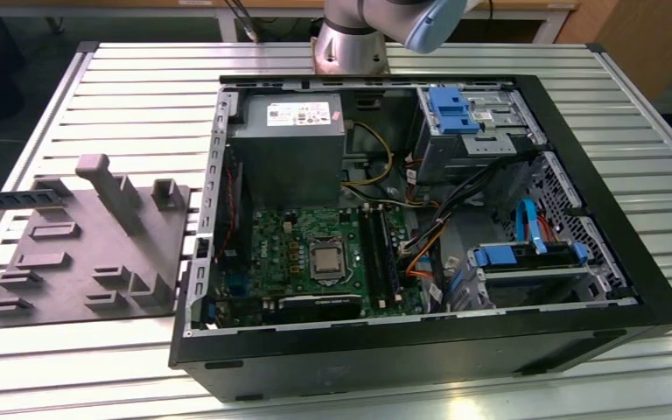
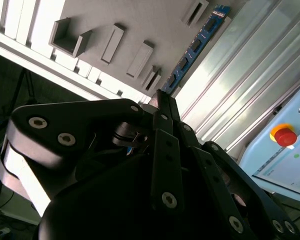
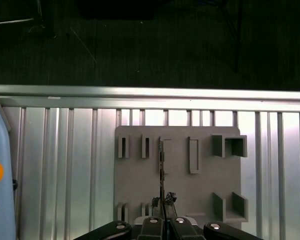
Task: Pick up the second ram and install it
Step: 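Pick up the second ram and move it above second insertion slot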
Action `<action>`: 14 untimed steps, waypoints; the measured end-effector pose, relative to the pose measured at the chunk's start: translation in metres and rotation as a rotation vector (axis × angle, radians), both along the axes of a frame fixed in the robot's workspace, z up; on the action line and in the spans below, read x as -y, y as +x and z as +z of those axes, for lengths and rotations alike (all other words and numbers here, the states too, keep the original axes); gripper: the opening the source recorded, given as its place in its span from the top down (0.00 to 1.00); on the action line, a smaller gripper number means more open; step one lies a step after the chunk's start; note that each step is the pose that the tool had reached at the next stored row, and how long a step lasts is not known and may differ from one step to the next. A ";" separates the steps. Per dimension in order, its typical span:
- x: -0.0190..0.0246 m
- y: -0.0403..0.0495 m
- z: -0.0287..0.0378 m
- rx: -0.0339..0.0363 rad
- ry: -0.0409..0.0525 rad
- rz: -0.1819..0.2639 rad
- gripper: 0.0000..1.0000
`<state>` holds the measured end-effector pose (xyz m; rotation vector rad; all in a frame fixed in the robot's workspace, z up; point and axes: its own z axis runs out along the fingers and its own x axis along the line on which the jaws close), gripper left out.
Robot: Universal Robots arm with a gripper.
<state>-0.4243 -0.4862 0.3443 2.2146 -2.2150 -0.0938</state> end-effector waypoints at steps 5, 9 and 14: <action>-0.0003 0.0000 0.0023 0.0001 0.0000 0.000 0.88; -0.0005 0.0000 0.0041 0.0000 0.0000 0.000 0.88; -0.0008 0.0000 0.0065 0.0001 0.0001 0.000 0.88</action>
